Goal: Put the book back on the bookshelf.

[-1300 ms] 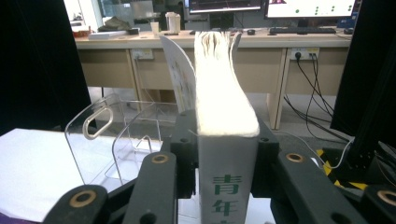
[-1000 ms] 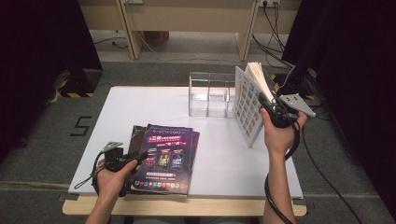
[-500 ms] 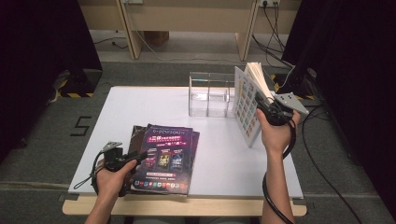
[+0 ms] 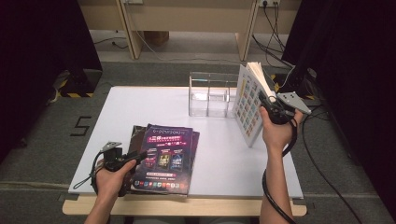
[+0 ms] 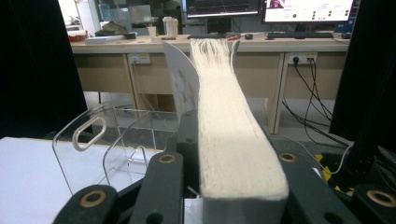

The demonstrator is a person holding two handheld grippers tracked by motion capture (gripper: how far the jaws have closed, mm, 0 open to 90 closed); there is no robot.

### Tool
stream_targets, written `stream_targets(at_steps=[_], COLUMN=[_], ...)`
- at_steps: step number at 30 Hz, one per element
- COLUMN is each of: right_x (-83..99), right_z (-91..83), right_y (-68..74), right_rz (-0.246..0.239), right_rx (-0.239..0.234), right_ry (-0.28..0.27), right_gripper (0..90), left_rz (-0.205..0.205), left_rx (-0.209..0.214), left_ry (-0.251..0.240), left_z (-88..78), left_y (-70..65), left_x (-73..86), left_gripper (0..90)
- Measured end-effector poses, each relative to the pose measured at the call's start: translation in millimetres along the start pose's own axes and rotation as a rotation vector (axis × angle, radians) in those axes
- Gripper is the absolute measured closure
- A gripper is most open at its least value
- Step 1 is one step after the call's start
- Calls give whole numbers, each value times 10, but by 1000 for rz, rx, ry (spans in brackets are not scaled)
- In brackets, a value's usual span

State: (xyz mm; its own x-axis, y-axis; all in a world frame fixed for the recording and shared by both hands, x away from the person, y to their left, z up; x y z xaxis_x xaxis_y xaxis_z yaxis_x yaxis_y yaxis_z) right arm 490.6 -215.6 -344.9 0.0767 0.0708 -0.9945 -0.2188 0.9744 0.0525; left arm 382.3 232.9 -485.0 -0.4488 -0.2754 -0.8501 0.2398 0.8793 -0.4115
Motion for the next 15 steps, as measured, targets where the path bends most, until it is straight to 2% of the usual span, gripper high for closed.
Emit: stream_targets(at_steps=[5, 12, 15], right_x=[-17, -47, -54], right_z=[40, 106, 143], right_y=[-7, 23, 26], right_rz=[31, 18, 33], right_rx=[7, 16, 19], right_ry=[-14, -24, -28], right_gripper=[745, 746, 746], left_rz=[-1, -1, -2], left_rx=[-4, -8, -8], left_ry=[3, -1, -3], left_z=[2, -8, -12], left_y=[13, 31, 33], left_x=[9, -1, -6], left_gripper=[484, 484, 483])
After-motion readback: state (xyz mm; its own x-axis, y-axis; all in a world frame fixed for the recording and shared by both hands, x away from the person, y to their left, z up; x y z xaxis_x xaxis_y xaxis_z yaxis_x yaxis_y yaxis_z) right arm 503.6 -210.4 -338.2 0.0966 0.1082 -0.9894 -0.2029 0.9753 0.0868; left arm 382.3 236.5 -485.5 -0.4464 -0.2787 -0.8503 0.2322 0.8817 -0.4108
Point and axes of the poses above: each handheld gripper's, and its own axes: z roughly forward along the jaws, x roughly out of its underside, y roughly to its left, the point moved 5 cm from there along z, roughly forward along the jaws, and after that the axes turned 15 degrees about -y, right-handed, at the moved point
